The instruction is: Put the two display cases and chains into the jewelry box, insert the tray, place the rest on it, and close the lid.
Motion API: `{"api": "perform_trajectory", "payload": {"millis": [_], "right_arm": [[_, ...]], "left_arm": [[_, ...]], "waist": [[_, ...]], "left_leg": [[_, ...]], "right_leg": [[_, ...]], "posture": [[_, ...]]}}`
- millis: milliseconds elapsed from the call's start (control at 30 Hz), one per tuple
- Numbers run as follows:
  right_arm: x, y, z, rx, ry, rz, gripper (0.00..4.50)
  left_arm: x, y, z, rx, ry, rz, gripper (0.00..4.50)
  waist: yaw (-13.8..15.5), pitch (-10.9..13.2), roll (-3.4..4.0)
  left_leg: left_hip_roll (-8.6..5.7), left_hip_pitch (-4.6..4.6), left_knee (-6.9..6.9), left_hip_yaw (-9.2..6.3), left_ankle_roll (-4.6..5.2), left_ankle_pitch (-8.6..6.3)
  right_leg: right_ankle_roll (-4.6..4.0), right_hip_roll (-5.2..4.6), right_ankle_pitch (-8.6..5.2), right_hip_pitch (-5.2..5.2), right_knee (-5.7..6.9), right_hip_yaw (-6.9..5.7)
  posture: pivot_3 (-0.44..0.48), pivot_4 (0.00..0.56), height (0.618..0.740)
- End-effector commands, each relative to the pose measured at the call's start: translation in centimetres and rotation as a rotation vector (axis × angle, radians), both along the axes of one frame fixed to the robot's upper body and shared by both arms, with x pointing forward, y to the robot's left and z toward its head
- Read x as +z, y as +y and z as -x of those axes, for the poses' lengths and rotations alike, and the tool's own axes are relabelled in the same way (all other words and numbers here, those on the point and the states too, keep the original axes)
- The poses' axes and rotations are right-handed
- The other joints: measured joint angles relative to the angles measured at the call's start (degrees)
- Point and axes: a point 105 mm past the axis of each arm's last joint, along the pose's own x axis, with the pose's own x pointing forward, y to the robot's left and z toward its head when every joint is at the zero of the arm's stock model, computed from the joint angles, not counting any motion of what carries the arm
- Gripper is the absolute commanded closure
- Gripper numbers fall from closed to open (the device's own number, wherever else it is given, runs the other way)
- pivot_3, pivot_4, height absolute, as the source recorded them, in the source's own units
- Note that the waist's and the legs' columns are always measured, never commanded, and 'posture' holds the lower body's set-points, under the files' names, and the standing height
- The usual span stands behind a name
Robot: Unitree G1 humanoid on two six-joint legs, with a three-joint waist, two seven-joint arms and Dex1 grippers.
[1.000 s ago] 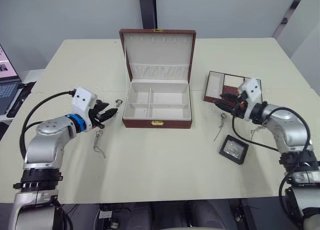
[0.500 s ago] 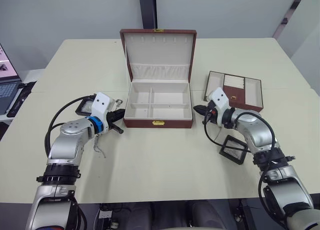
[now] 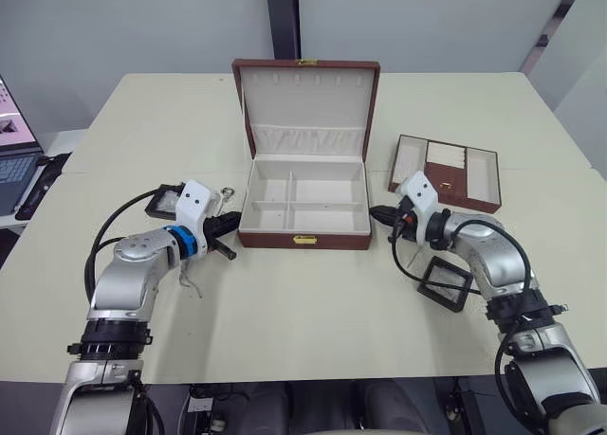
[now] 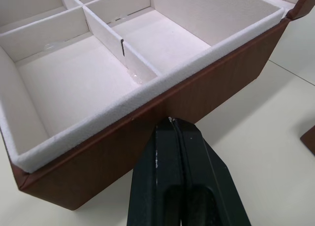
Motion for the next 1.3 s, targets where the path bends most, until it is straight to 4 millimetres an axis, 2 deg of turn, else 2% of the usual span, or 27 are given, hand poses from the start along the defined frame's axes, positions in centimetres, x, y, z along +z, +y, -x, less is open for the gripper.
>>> {"api": "perform_trajectory", "payload": {"millis": [33,400,900,1167,1300], "right_arm": [[1.0,2.0,1.4,0.112,-0.016,-0.036,4.48],[0.2,1.9,3.2,0.132,0.030,-0.038,4.48],[0.0,1.4,3.0,0.104,0.031,-0.035,4.48],[0.2,-0.8,2.3,0.032,0.022,-0.023,4.48],[0.7,-2.4,2.1,-0.003,0.014,-0.032,4.48]], "left_arm": [[0.5,-3.0,1.6,-0.146,0.002,0.043,4.50],[-0.6,-2.9,3.9,-0.154,0.059,0.027,4.50],[-0.5,-2.3,3.6,-0.127,0.049,0.019,4.50],[0.0,-0.6,3.1,-0.079,0.021,0.002,4.50],[0.5,1.0,2.9,-0.035,0.003,-0.012,4.50]], "waist": [[0.01,0.00,0.00],[0.16,-0.02,0.01],[0.16,-0.02,0.00],[0.20,-0.02,0.00],[0.20,-0.01,0.00]], "left_leg": [[0.00,0.00,0.00,0.00,0.00,0.00],[0.01,0.03,-0.01,-0.01,0.07,-0.04],[0.01,0.04,-0.02,-0.01,0.08,-0.05],[0.00,0.03,-0.02,-0.01,0.09,-0.05],[0.01,0.02,-0.03,-0.02,0.09,-0.05]], "right_leg": [[0.00,0.00,0.00,0.00,-0.01,0.00],[0.00,0.01,0.00,0.02,-0.02,0.02],[0.00,0.01,0.00,0.03,-0.03,0.02],[0.00,0.01,0.00,0.04,-0.04,0.01],[0.00,0.02,0.00,0.02,-0.05,0.00]], "posture": [[0.000,0.150,0.740],[0.000,0.150,0.740],[0.000,0.150,0.740],[0.000,0.150,0.740],[0.000,0.150,0.740]]}}
